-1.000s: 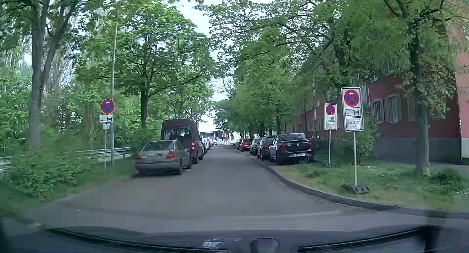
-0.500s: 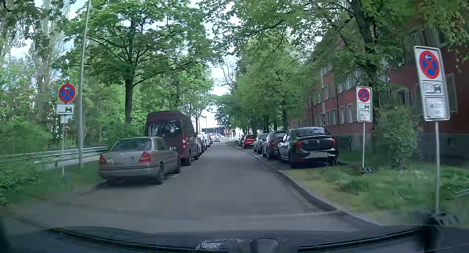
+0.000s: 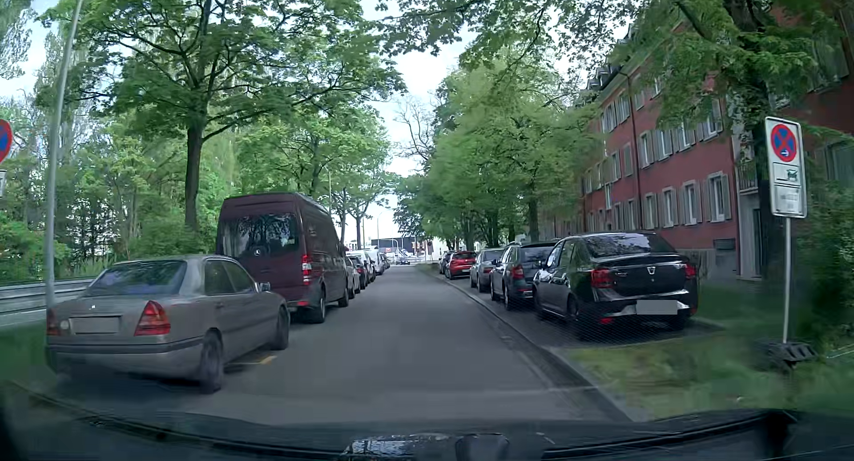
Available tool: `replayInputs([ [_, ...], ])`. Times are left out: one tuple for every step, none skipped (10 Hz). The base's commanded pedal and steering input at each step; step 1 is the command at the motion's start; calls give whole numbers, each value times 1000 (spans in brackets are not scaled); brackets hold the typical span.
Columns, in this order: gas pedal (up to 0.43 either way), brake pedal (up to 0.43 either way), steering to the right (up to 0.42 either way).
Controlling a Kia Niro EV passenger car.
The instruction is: Follow the waypoints while adhering to traffic rules and regulations
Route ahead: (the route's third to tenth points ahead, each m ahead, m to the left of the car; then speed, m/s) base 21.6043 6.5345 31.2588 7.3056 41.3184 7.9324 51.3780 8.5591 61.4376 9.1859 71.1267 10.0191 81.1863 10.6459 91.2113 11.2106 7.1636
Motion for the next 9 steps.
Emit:
replayInputs([
  [130, 0, -13],
  [118, 0, -13],
  [110, 0, -13],
  [110, 0, -13],
  [87, 0, -13],
  [87, 0, -14],
  [79, 0, -17],
  [79, 0, -20],
  [79, 0, -20],
])
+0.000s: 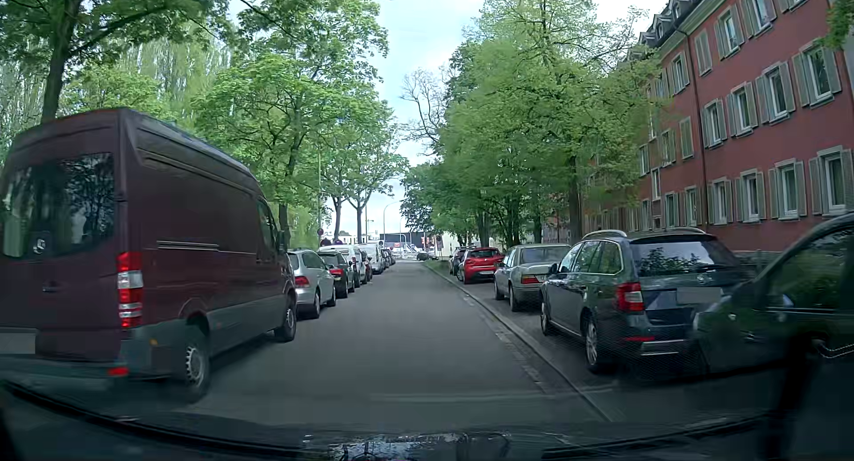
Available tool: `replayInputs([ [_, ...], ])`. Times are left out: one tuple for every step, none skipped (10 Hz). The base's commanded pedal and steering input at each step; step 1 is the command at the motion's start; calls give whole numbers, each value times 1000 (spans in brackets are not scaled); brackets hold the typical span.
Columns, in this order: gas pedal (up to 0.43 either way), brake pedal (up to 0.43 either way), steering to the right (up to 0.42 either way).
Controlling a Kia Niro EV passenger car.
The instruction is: Follow the waypoints while adhering to traffic rules and regulations
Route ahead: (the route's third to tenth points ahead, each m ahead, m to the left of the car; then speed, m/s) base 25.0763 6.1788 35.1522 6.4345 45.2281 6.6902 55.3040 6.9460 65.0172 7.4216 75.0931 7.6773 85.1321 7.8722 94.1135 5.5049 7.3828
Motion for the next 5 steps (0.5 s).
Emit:
replayInputs([
  [79, 0, -20],
  [67, 0, -21],
  [67, 0, -24],
  [67, 0, -24],
  [67, 0, -24],
])
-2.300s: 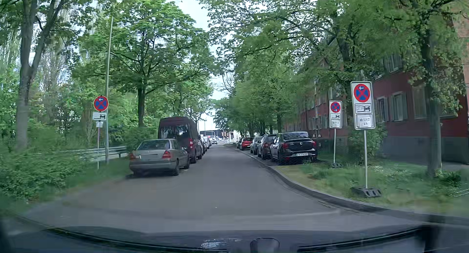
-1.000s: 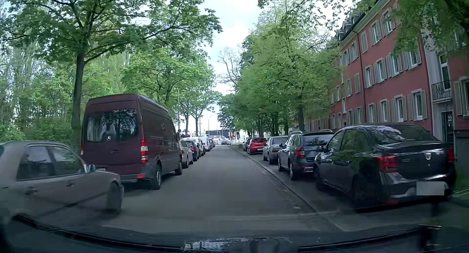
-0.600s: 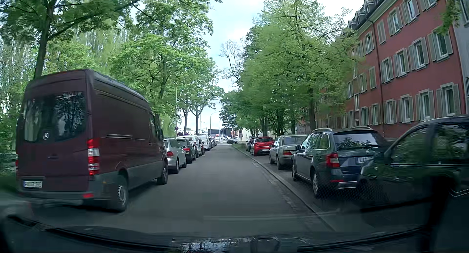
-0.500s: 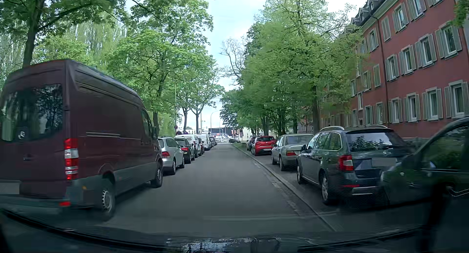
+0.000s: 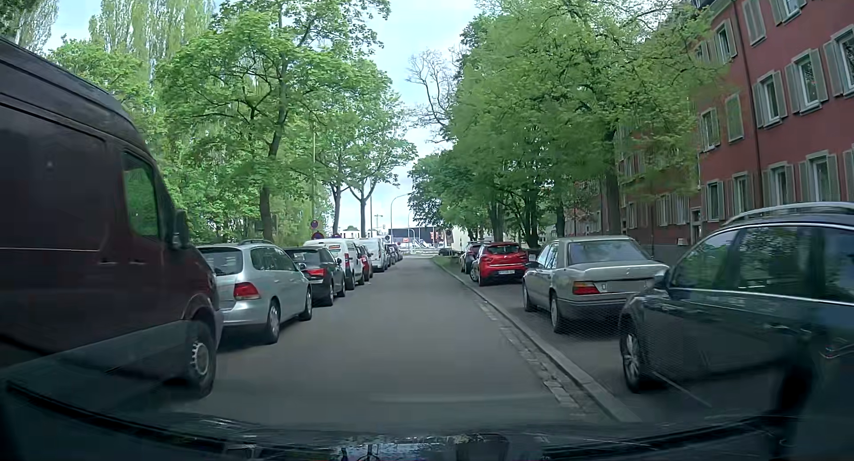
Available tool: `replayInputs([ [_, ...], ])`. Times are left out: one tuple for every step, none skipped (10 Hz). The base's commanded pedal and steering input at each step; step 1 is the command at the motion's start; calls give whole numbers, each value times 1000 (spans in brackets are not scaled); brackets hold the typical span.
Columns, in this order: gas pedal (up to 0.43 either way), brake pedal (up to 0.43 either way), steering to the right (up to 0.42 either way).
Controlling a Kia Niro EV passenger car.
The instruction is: Follow the waypoints while adhering to traffic rules and regulations
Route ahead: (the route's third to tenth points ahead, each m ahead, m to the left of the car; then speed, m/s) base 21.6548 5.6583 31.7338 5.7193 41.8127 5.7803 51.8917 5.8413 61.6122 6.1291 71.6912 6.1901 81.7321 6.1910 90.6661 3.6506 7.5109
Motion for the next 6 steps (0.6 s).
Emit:
replayInputs([
  [67, 0, -24],
  [67, 0, -24],
  [67, 0, -24],
  [59, 0, -24],
  [59, 0, -22],
  [59, 0, -20],
])
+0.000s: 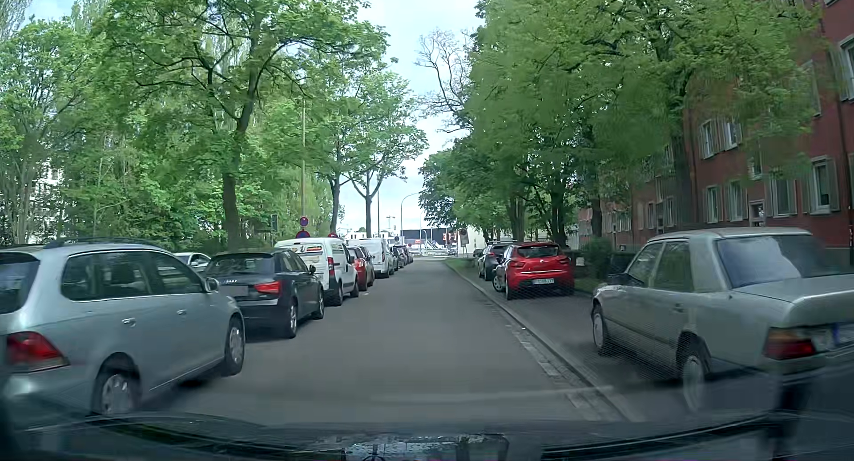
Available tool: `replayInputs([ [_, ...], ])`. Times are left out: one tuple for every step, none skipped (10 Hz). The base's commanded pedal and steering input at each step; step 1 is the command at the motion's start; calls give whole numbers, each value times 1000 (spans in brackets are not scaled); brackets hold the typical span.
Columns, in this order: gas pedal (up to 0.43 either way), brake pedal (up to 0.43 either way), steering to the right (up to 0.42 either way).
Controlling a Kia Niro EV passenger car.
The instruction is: Follow the waypoints while adhering to traffic rules and regulations
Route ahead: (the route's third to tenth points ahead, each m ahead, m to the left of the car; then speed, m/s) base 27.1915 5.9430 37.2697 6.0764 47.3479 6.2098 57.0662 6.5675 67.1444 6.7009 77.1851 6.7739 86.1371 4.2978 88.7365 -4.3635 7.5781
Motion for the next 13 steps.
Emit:
replayInputs([
  [59, 0, -17],
  [59, 0, -12],
  [59, 0, -10],
  [47, 0, -7],
  [47, 0, -5],
  [47, 0, -5],
  [47, 0, -5],
  [47, 0, -5],
  [47, 0, -5],
  [47, 0, -5],
  [47, 0, -5],
  [47, 0, -5],
  [47, 0, -5],
])
